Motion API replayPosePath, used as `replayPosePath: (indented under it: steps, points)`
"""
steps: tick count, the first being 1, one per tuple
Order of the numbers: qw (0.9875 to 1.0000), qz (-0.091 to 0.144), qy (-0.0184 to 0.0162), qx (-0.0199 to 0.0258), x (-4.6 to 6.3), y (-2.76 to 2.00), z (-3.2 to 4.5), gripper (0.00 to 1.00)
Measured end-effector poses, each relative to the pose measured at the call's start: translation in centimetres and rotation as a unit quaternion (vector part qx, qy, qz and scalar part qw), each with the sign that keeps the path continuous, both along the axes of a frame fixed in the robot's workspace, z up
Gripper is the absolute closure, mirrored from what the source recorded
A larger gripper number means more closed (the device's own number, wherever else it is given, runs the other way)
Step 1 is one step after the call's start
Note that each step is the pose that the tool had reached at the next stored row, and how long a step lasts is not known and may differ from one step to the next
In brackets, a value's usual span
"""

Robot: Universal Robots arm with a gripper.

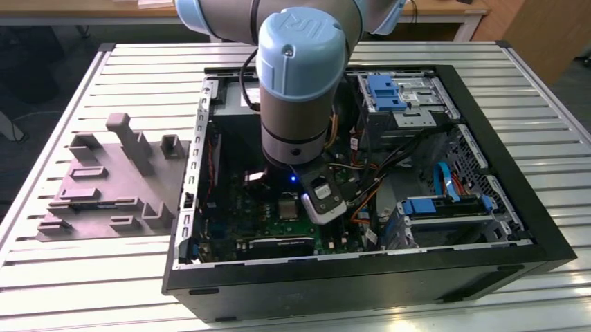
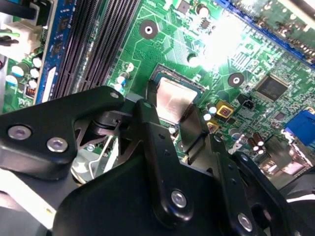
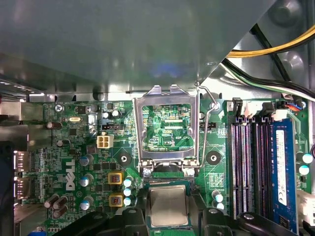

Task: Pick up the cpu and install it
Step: 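Place the cpu into insertion slot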

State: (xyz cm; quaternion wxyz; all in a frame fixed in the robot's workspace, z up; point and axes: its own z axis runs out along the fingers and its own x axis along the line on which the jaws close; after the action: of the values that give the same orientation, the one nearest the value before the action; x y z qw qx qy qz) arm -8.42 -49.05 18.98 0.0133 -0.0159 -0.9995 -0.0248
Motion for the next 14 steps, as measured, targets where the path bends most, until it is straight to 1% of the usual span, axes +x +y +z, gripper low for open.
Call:
replayPosePath:
  steps: [3,8,14]
  points:
    - [1.0,-0.002,-0.0003,0.0017,0.01,-0.03,0.2,0.56]
    - [0.9998,-0.019,-0.0001,0.0012,0.01,-0.05,0.28,0.56]
    - [0.9998,-0.02,-0.0001,0.0013,0.01,-0.1,0.17,0.56]
